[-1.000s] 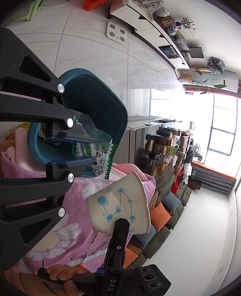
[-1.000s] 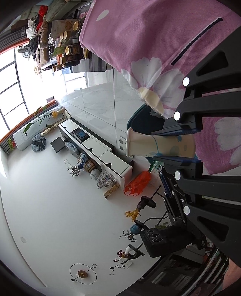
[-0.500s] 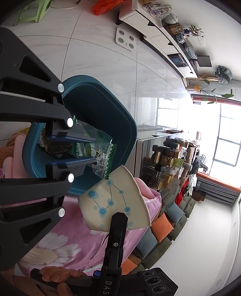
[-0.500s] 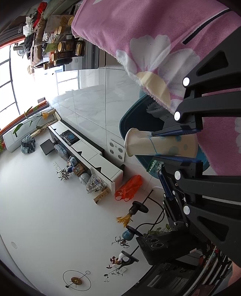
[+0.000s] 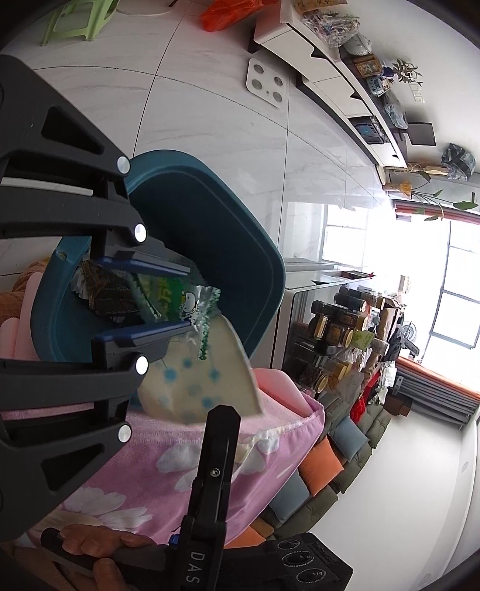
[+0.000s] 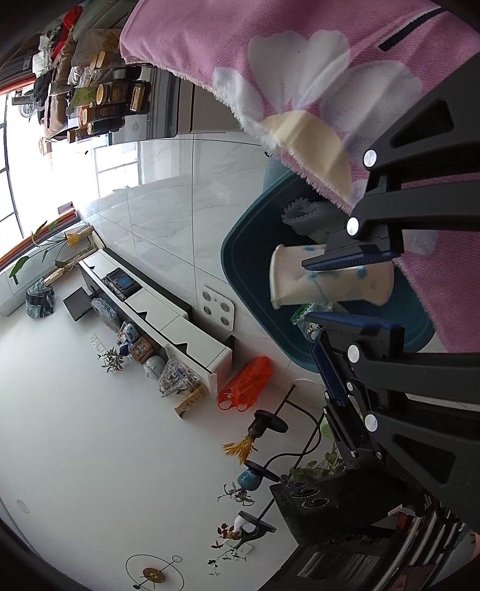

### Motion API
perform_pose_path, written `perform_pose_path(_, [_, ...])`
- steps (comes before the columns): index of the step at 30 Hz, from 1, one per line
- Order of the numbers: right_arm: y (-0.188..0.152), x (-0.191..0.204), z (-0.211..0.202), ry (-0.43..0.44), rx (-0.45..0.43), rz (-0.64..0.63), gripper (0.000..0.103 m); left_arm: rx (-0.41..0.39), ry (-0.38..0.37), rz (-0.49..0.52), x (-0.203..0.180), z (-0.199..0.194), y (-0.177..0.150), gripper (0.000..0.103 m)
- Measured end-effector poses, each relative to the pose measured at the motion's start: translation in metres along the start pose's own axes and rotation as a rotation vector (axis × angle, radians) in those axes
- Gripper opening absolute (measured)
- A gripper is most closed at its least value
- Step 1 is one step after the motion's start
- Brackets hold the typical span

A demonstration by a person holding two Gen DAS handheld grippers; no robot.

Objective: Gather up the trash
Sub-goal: 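Open the right gripper to drop the cup while the left gripper drops the wrapper, then move both grippers back over the remaining trash on the table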

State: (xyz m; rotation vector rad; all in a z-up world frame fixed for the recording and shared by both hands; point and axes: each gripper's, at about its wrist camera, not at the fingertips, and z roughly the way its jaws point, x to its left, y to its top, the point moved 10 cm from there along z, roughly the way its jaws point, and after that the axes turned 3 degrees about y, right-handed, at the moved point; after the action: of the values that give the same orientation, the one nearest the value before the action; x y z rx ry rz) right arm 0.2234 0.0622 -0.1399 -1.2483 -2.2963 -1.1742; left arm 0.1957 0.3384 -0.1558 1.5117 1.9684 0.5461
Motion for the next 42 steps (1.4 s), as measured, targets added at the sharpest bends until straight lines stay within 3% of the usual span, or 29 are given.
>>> perform_pose_path(3, [0.0, -0.003, 0.0, -0.002, 0.0, 0.003, 0.029, 0.003, 0.004, -0.016, 0.003, 0.003, 0.0, 0.035])
perform_pose_path(10, [-0.002, -0.003, -0.018, 0.004, -0.021, -0.005, 0.029, -0.035, -0.008, -0.013, -0.001, -0.009, 0.0, 0.037])
perform_pose_path(18, [-0.01, 0.0, -0.066, 0.009, -0.085, -0.045, 0.03, -0.123, -0.069, 0.074, -0.042, -0.047, 0.004, 0.05])
perform_pose_path(27, [-0.031, -0.023, -0.159, -0.069, -0.212, -0.059, 0.031, -0.133, -0.27, 0.256, -0.152, -0.075, -0.024, 0.055])
perform_pose_path(42, [-0.11, -0.138, -0.311, -0.388, -0.378, 0.128, 0.034, 0.006, -0.604, 0.547, -0.342, -0.086, -0.122, 0.06])
